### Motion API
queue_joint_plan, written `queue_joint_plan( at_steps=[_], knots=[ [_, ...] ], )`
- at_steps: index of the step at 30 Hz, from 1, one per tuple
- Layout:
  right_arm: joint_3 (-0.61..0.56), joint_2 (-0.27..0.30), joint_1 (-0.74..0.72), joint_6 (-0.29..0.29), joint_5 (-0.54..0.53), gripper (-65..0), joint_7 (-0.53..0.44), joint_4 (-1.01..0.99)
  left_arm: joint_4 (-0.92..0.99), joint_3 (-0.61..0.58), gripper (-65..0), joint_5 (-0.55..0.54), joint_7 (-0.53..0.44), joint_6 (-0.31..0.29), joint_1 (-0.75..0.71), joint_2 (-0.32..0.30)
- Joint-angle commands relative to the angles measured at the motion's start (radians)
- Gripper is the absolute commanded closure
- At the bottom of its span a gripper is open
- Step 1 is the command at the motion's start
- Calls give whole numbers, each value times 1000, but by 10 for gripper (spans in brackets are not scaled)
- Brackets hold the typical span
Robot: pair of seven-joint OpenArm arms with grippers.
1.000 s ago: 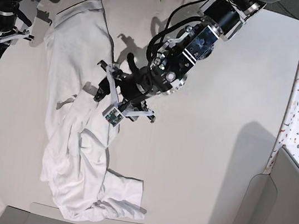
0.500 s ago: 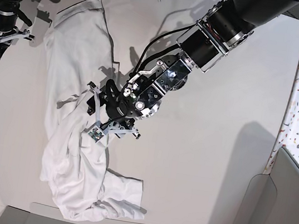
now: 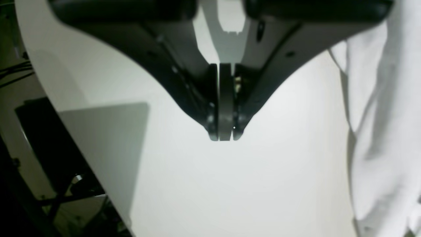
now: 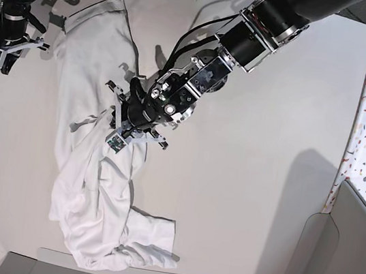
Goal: Layout the t-shirt on the table in an organized manner, then fold the t-shirt properly
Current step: 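Grasp the bunched white shirt fabric with the left gripper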
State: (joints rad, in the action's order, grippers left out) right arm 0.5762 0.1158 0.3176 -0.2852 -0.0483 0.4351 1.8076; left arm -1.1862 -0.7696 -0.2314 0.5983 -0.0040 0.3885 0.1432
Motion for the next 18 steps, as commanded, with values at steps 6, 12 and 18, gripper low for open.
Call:
queue_joint_plan(
  at_steps=[6, 12, 18],
  knots=[
    [5, 17, -7, 7, 0, 0, -25, 16, -278, 62, 0, -4, -5, -4, 3, -35],
    [6, 17, -33, 7, 0, 0, -25, 16, -568, 174, 0, -4, 173, -4, -53, -81],
    [6, 17, -113, 7, 3, 0, -17, 16, -706, 170, 0, -4, 216, -4, -187, -116]
  ],
)
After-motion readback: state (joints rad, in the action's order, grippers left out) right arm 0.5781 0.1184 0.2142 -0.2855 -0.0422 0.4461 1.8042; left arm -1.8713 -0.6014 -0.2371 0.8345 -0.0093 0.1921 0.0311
